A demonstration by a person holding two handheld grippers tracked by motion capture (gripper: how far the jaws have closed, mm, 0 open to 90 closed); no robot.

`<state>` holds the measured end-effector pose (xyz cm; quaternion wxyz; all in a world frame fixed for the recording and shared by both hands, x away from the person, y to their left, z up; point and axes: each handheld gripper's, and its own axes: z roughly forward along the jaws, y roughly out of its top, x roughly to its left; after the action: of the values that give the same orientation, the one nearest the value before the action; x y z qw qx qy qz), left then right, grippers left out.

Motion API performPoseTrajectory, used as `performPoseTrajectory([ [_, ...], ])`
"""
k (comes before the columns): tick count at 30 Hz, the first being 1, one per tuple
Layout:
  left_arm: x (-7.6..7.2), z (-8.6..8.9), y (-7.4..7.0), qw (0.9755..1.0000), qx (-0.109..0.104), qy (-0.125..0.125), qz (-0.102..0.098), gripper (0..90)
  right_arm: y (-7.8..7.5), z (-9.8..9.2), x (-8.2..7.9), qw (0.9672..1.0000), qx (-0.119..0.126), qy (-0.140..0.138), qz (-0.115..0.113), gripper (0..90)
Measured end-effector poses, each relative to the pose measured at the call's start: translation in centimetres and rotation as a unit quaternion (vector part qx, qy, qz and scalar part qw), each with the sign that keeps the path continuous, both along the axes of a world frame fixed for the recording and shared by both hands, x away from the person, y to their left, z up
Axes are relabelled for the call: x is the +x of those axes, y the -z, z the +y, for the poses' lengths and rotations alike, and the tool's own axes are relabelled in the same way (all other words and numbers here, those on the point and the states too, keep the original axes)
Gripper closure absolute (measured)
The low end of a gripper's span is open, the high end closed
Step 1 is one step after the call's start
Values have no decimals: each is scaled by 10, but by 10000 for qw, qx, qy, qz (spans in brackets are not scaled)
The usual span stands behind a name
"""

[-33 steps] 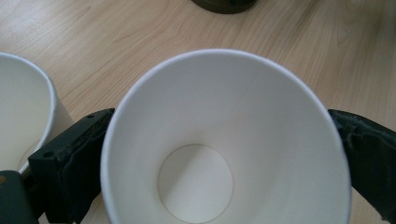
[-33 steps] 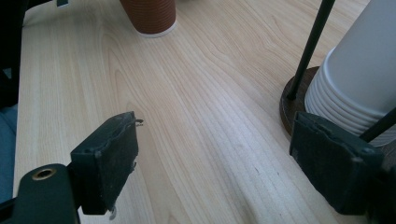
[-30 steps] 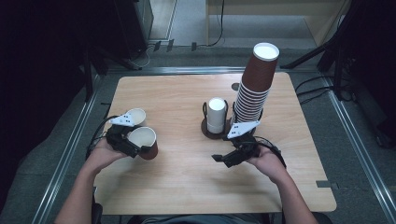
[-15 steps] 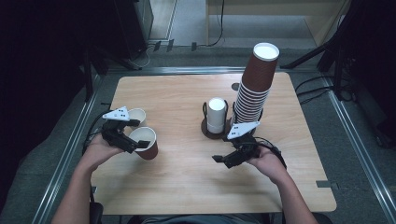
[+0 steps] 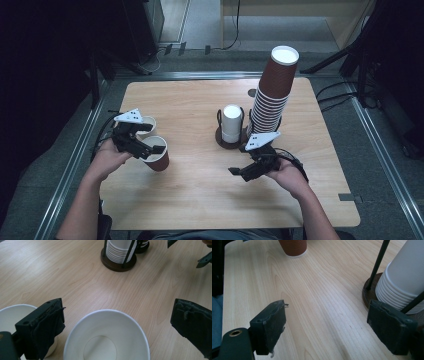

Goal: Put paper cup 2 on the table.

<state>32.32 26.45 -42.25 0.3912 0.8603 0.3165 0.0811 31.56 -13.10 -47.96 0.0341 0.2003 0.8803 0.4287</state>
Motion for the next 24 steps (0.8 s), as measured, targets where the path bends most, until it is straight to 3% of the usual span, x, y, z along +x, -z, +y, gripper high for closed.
performPoseTrajectory([
  [8,0,-30,-1,9996,97,275,19,0,0,-3,-3,10000,-3,41,-17,158],
  [24,-5,-84,2,9975,44,695,71,0,1,-7,-9,10000,-24,69,-53,158],
])
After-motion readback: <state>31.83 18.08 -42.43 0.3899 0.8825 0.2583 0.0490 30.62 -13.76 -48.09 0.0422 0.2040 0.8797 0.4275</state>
